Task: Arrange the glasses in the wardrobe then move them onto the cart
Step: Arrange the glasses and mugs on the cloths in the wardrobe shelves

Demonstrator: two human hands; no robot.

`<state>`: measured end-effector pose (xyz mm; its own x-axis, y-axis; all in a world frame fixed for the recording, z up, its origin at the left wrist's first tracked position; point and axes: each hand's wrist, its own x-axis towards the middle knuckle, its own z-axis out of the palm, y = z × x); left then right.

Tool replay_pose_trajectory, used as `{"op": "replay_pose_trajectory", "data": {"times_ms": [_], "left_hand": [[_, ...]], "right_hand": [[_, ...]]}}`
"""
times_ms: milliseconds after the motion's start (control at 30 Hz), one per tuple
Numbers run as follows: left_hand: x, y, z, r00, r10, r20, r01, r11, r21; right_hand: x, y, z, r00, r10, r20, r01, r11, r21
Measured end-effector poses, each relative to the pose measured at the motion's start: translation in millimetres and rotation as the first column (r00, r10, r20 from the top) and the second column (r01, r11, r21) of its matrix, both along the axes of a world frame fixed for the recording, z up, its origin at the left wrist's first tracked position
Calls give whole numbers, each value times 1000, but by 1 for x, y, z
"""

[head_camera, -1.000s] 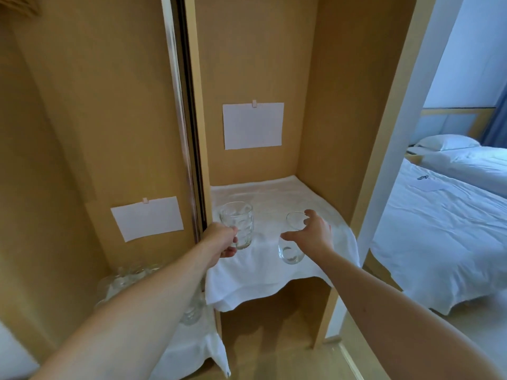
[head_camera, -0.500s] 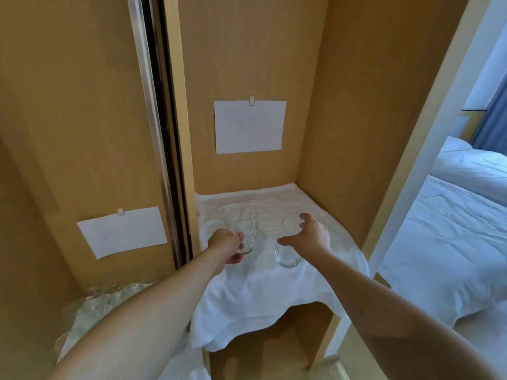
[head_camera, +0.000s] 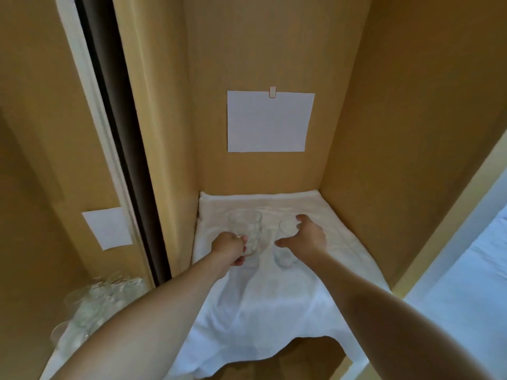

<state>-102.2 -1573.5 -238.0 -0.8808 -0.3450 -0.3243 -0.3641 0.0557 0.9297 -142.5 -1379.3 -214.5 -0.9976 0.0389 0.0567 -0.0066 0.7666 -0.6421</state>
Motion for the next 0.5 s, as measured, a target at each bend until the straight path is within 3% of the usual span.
{"op": "replay_pose_trajectory", "data": {"times_ms": [367, 500], "left_hand": [[-48, 27, -20, 961, 259, 97, -270, 955, 122], [-57, 31, -33, 941, 326, 94, -334, 937, 100]], "right_hand": [[-105, 4, -27, 974, 225, -21, -226, 970, -88], [-127, 2, -43, 959, 281, -37, -283, 947, -151]]}}
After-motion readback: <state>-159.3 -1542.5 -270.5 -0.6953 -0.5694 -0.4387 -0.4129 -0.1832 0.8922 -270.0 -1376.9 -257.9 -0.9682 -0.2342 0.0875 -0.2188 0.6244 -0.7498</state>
